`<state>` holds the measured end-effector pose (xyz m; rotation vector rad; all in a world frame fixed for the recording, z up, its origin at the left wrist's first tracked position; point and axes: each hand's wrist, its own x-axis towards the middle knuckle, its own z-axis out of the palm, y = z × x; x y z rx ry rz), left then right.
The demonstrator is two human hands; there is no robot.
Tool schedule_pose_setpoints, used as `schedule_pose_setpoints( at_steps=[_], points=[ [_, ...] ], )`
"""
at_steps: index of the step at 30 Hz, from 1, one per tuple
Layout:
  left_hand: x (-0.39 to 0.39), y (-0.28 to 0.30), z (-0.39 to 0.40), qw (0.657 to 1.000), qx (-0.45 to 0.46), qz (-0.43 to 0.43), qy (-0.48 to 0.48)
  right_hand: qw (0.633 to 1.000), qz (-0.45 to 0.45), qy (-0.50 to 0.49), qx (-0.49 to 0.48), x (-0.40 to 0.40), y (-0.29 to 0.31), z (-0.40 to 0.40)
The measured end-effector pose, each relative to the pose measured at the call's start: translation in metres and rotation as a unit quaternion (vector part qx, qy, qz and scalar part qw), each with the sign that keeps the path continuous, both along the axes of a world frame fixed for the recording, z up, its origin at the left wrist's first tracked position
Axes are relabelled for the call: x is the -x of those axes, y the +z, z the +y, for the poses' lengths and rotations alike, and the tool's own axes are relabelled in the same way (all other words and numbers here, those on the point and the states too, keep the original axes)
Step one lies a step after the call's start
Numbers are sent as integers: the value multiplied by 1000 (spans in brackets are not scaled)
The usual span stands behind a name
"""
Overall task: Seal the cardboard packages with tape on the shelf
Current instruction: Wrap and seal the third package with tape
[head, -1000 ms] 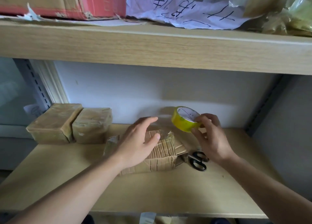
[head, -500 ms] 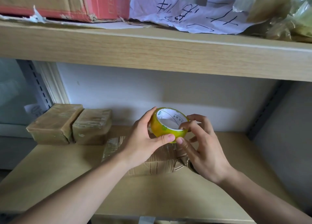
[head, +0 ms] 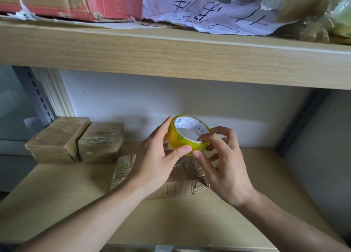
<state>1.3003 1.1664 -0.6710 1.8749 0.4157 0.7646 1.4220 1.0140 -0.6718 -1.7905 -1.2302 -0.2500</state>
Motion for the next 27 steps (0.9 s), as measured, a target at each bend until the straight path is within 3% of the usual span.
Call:
schedule_pose_setpoints(
  at_steps=[3, 6, 11, 19, 24, 27],
  points=[
    [2, 14, 0, 990, 125, -39, -46, 999, 24, 33, 10, -7, 8, -5],
    [9, 19, 1, 957, 270, -19, -107, 998, 52, 41, 4, -11, 10, -7],
    [7, 16, -3, 935, 323, 41, -138, 998, 64, 15, -22, -13, 5, -8],
    [4, 17, -16, 963, 241, 41, -109, 997, -70, -7, -14, -7, 12, -3],
    [5, 17, -15, 965, 246, -8, -94, 997, -78, 10, -21, -6, 14, -6],
    [8, 18, -14, 988, 134, 12, -70, 997, -66, 29, -13, -8, 13, -8]
  ],
)
